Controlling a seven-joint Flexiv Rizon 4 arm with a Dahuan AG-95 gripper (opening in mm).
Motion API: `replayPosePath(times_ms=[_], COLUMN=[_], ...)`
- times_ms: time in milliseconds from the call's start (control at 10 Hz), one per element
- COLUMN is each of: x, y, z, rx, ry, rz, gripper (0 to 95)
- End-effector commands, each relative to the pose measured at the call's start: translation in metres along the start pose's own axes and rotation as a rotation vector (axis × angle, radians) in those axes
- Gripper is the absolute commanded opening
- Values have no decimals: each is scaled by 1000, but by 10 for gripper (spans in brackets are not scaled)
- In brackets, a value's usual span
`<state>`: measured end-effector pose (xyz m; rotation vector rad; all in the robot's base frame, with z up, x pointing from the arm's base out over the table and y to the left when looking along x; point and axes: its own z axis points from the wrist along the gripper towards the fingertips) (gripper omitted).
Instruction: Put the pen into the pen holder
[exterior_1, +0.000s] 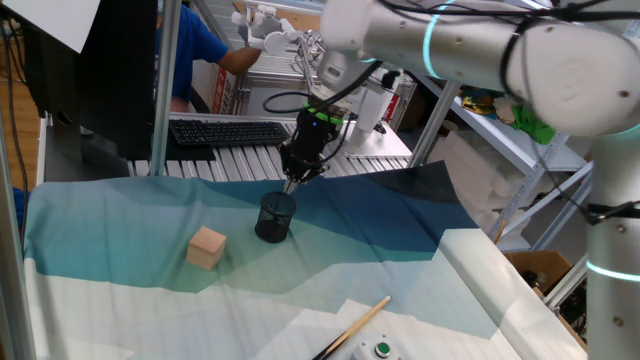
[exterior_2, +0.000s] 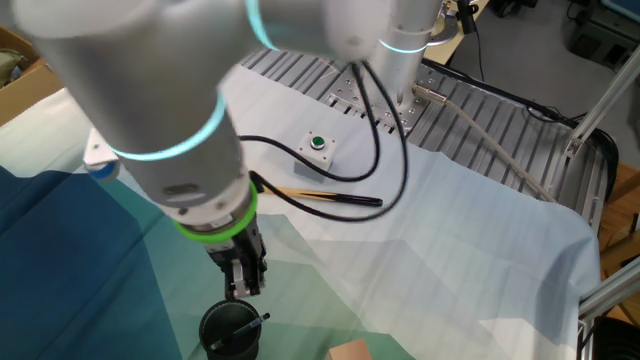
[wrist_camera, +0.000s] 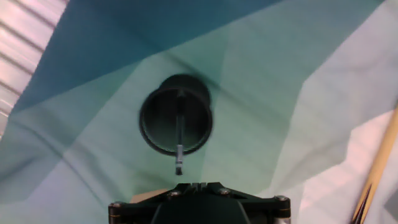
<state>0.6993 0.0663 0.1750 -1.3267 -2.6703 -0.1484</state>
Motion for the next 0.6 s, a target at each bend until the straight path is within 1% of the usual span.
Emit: replayPosePath(times_ms=[100, 200, 300, 400, 500, 600], x=[-13, -21, -26, -32, -35, -39], y=[-10, -18, -20, -22, -24, -26], z=[-5, -7, -5, -4, -2, -1], rx=[11, 8, -9, -8, -11, -17], ry=[-51, -49, -75, -97, -91, -79], rz=[-51, -82, -79, -76, -75, -66], gripper=[0, 0, 0, 0, 0, 0])
